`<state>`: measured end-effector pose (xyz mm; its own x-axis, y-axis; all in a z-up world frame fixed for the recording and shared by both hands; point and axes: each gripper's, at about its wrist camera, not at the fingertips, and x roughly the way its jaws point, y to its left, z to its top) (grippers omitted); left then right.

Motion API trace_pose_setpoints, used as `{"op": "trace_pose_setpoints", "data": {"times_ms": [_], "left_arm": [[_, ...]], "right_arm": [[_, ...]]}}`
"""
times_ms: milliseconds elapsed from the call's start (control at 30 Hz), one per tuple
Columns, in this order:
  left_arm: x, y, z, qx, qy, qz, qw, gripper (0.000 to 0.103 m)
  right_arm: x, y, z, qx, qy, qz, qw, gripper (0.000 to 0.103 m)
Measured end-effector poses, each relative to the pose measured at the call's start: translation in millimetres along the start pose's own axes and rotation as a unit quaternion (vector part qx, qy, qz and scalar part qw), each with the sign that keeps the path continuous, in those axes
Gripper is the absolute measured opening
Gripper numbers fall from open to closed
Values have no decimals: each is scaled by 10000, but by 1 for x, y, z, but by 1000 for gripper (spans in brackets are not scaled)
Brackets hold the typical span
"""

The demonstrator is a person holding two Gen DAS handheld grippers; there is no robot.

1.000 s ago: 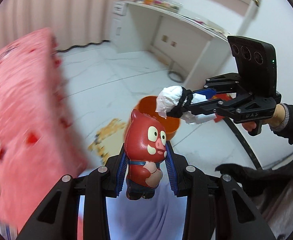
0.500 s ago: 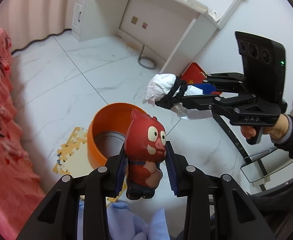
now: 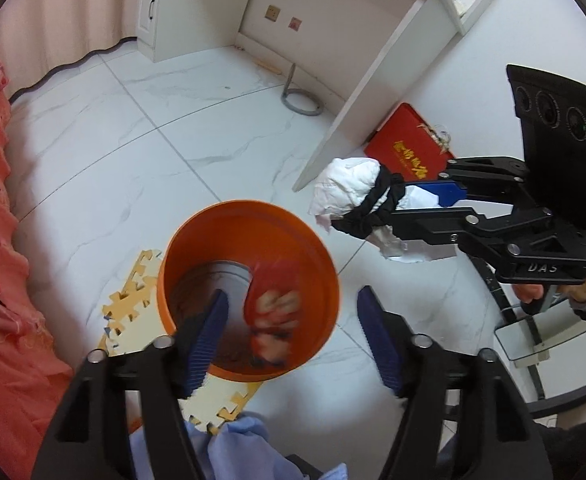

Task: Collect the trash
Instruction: 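Open both tools to drop the tissue and figurine into the bucket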

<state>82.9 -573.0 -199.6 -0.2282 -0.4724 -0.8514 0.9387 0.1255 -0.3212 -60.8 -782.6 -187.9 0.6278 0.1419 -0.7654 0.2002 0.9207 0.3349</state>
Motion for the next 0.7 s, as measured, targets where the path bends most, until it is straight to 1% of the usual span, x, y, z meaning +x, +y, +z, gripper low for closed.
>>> {"op": "trace_pose_setpoints", "data": {"times_ms": [100,200,400,433,500,533,600,667,700], "left_arm": [[-2,2,-2,-72,22,-59,10000,68],[-5,4,-9,-41,93,45,9999,68],[-5,11,-17,-157,176,117,9997,68],[-5,12,-17,-176,186,117,9996,68],[-7,14,-19,-213,195,134,9995,68],[-7,15,-20,-240,197,148,9994,68],[-10,17,-22,-309,192,136,9992,68],[-11,19,-24,-324,206,152,9991,68],[-12,18,-26,-318,223,173,9991,68]], "right_arm": [[7,0,-2,22,59,36,10000,25],[15,4,-2,-18,119,53,9999,25],[39,10,2,-158,265,-6,9995,26],[44,10,3,-199,283,-29,9994,29],[52,11,5,-211,305,-59,9993,30],[57,11,7,-184,319,-70,9993,33],[61,11,9,-152,318,-43,9994,36],[66,13,10,-161,347,-66,9992,46],[66,13,9,-155,357,-58,9992,46]]}}
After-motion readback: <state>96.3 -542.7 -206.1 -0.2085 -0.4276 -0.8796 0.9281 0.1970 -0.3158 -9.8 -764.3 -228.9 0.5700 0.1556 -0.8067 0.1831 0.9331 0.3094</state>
